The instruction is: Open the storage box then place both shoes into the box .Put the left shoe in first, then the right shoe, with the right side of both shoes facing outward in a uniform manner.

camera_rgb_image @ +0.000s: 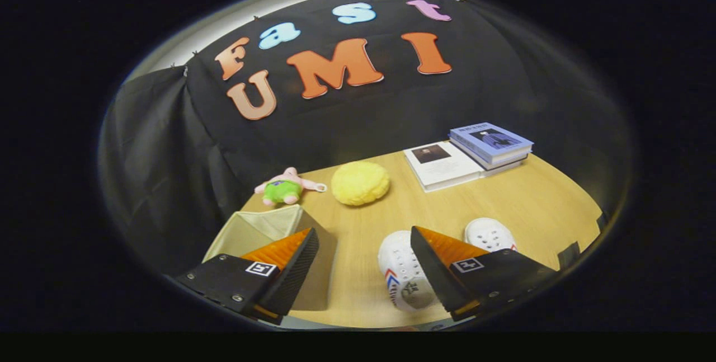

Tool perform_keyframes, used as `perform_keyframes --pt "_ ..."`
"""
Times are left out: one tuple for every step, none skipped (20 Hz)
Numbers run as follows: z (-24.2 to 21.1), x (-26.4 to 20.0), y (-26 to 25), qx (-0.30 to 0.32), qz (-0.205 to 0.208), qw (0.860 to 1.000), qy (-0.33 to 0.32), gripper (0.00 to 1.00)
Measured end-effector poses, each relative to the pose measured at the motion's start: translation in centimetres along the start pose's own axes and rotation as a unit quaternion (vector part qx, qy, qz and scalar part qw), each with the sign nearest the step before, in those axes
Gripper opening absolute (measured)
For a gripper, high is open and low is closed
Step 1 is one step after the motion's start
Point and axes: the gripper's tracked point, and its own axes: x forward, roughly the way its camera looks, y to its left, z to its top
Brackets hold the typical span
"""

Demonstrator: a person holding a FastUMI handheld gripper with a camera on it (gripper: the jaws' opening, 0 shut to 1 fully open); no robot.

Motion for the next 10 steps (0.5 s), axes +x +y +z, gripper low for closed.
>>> perform_keyframes --pt "-0.8 0.3 -1.2 -0.006 -0.009 1.000 0.007 0.98" --pt "-1.7 0.6 -2.1 -0.010 -0.016 1.000 0.015 0.98" --pt "-2.6 0.9 -3.0 -0.010 -0.021 0.999 0.023 0.98" --pt "-3.5 1.2 -3.8 -0.006 -0.024 0.999 0.033 0.98" --pt "-4.4 1.6 -4.5 -0.003 -0.028 0.999 0.042 0.98" --pt "-5.3 2.0 -5.2 -0.001 -0.033 0.998 0.051 0.98" --pt "-6.1 2.4 -5.8 -0.003 -0.038 0.998 0.059 0.98" --pt "-6.8 2.8 -6.3 -0.005 -0.042 0.997 0.068 0.98" --pt "-7.5 3.2 -6.8 -0.004 -0.042 0.996 0.077 0.98" --pt "-8.3 3.4 -7.2 -0.003 -0.042 0.995 0.087 0.98"
